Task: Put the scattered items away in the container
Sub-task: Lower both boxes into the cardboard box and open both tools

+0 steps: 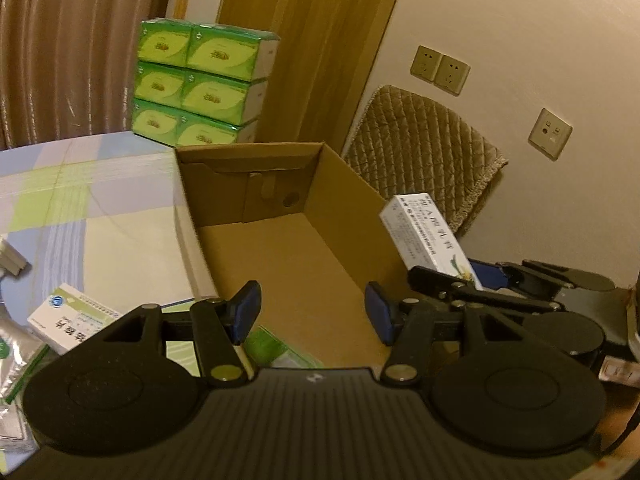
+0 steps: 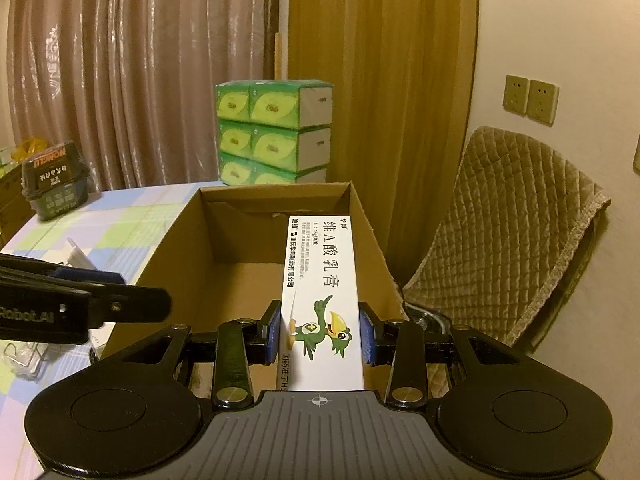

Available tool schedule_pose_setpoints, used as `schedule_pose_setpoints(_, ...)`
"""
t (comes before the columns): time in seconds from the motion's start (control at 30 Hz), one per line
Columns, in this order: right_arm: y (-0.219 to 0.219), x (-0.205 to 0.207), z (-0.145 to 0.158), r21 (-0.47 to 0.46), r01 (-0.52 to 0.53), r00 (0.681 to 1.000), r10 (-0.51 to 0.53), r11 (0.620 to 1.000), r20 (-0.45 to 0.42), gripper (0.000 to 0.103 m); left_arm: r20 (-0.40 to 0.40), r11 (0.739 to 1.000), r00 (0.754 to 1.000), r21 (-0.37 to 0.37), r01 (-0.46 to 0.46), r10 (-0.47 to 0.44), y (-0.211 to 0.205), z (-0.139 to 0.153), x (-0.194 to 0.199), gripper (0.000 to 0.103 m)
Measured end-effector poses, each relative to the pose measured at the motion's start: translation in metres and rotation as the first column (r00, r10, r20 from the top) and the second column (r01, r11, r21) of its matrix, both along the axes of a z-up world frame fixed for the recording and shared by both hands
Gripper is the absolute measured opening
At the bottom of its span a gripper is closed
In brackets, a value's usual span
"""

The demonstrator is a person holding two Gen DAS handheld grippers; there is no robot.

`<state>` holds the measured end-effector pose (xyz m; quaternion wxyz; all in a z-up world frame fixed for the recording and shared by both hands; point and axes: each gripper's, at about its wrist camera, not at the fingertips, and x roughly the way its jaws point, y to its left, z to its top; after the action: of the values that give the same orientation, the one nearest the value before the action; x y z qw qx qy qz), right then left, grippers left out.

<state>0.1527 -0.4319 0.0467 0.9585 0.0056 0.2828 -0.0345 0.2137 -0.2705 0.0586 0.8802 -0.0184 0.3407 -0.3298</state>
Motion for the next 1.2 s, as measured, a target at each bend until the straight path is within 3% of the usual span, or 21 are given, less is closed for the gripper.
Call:
schedule_pose_setpoints(0.4,0.011,-0.001,-0.002,0.002,-0.021,1.0,0.021,1.0,-0.007,0.035,0.0,0.998,0.998,0.02,-0.058,0.058,0.033,0.002,-0.007,0.052)
schedule_pose_setpoints(0.93,0.022,0.007,0.0,0.024,-0.078,0.997,0.077,0.997,0.025,0.036,-0.002,0.998,0.998,0.012,-0.066,0.066,0.042,0.001,-0.013,0.052)
schedule_pose_setpoints(0.97,0.023,0.006,0.0,0.015,-0.086,0.996,0.085,0.996,0.032,0.041,-0.002,0.998,0.998,0.012,-0.067,0.067,0.043,0.001,-0.013,0.052)
schedule_pose_setpoints(1.0,0.024,0.006,0.0,0.003,-0.083,0.996,0.083,0.997,0.034,0.054,-0.002,0.998,0.998,0.012,-0.067,0.067,0.044,0.001,-0.013,0.052)
schedule_pose_setpoints(1.03,0.024,0.004,0.0,0.004,-0.081,0.996,0.081,0.997,0.037,0.057,-0.002,0.998,0.998,0.014,-0.067,0.067,0.045,0.001,-0.013,0.052)
schedule_pose_setpoints(1.2,0.02,-0.006,-0.004,0.021,-0.061,0.998,0.061,0.998,0.025,0.058,-0.01,0.997,0.997,0.012,-0.081,0.081,0.055,-0.002,-0.015,0.052)
